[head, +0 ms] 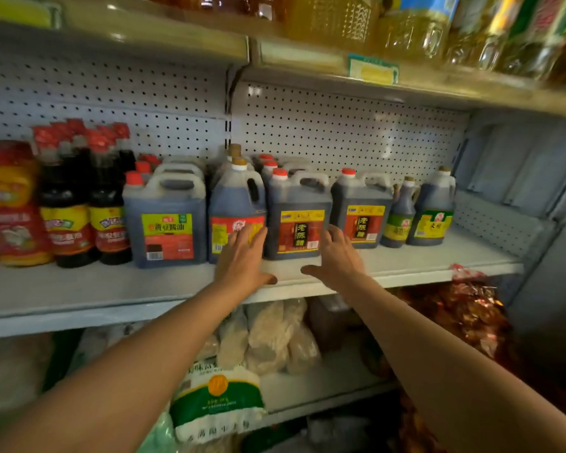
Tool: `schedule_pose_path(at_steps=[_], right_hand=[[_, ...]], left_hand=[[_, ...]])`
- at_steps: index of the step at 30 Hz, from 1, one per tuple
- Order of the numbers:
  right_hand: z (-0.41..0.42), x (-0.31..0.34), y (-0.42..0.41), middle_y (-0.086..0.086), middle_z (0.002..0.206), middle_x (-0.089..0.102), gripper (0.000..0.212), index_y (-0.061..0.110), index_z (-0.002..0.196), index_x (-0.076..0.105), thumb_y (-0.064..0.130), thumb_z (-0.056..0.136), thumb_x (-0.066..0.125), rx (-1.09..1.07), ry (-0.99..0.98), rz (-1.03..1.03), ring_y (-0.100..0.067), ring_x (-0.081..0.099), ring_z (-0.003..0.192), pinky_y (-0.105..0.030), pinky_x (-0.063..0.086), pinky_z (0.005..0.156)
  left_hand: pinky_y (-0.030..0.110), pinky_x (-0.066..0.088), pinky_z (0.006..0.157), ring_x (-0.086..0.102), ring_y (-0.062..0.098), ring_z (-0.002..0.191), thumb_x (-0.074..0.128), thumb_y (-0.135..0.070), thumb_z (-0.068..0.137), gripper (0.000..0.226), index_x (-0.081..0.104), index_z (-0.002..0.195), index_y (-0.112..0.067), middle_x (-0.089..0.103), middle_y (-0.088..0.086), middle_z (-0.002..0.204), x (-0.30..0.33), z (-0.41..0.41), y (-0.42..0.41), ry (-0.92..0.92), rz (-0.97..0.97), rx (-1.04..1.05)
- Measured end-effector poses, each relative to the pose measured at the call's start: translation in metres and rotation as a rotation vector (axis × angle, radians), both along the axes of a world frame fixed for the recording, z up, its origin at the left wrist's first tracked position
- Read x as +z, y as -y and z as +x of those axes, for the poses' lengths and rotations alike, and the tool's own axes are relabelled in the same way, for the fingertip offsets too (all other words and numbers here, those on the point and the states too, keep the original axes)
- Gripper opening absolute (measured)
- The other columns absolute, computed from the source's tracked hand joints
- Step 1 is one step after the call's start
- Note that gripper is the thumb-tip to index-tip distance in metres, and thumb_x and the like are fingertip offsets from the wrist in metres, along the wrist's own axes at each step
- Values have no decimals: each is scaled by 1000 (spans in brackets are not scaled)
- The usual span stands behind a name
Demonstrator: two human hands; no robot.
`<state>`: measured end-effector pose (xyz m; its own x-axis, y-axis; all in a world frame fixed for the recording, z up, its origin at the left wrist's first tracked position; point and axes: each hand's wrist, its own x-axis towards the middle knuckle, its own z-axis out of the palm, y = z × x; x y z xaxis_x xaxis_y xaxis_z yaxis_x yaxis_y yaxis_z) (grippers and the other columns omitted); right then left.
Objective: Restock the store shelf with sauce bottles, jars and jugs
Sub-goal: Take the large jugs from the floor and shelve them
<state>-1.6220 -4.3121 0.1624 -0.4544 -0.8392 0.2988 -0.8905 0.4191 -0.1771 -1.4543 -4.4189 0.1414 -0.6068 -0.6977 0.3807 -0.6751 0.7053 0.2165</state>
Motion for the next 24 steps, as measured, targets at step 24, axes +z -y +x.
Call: schedule_pose_path(at_steps=[24], right_hand=[[173,-255,-170,-10,150,37,75,13,144,45,47,84,75,5,380,470,-31,37,139,-43,37,113]], left_hand=[[39,37,108,41,33,133,80,-44,77,80,45,142,-14,45,15,144,-252,217,-149,127,767,67]])
